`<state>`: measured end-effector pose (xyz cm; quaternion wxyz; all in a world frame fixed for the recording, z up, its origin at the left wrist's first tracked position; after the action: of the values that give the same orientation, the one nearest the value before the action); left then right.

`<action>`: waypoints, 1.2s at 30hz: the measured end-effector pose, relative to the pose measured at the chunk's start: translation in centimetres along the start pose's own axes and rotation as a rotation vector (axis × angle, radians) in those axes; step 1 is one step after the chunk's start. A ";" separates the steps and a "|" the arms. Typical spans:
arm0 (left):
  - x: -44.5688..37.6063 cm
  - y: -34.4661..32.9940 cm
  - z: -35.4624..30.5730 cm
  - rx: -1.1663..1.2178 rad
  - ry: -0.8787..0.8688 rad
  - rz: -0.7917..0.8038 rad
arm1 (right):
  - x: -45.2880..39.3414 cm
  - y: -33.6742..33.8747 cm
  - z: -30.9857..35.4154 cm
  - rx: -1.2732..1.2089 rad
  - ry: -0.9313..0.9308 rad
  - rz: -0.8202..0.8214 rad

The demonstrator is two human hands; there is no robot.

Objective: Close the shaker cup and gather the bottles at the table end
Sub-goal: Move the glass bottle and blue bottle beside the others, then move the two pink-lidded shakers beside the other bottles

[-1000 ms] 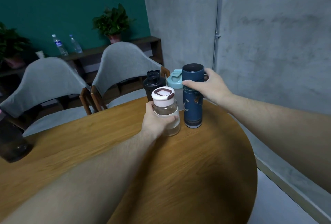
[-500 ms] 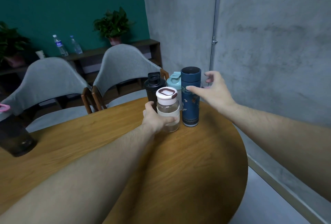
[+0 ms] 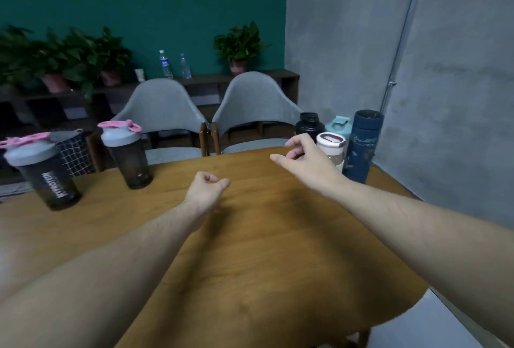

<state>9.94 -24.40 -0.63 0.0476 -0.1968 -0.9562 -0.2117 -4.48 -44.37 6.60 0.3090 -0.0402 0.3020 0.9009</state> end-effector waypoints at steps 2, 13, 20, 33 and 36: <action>0.0 3.6 2.3 0.008 0.035 -0.037 | -0.2 -3.5 1.5 0.014 -0.016 0.079; -3.1 22.5 13.0 0.106 0.309 -0.543 | -2.8 -21.3 6.7 0.035 -0.064 0.347; -7.5 29.6 15.0 0.097 0.312 -0.762 | -6.8 -30.1 7.7 -0.048 -0.161 0.336; -17.4 33.5 17.2 0.314 0.079 -0.725 | -14.4 -41.4 8.2 -0.145 -0.213 0.262; -17.5 33.6 17.0 0.285 0.051 -0.703 | -15.1 -42.2 8.4 -0.198 -0.186 0.234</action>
<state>39.19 4.56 -6.06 0.0226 0.1572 -0.9837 -0.0848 33.14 -21.20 -4.60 0.2233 0.0487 0.1846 0.9559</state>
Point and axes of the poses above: each hand's wrist, its own x-axis away from the middle knuckle, its own y-axis out of the back of the hand, z = x × y, the point moved 7 cm from there along -x, towards the middle knuckle, and after that the axes turned 1 degree about y, right-handed, at the moved point
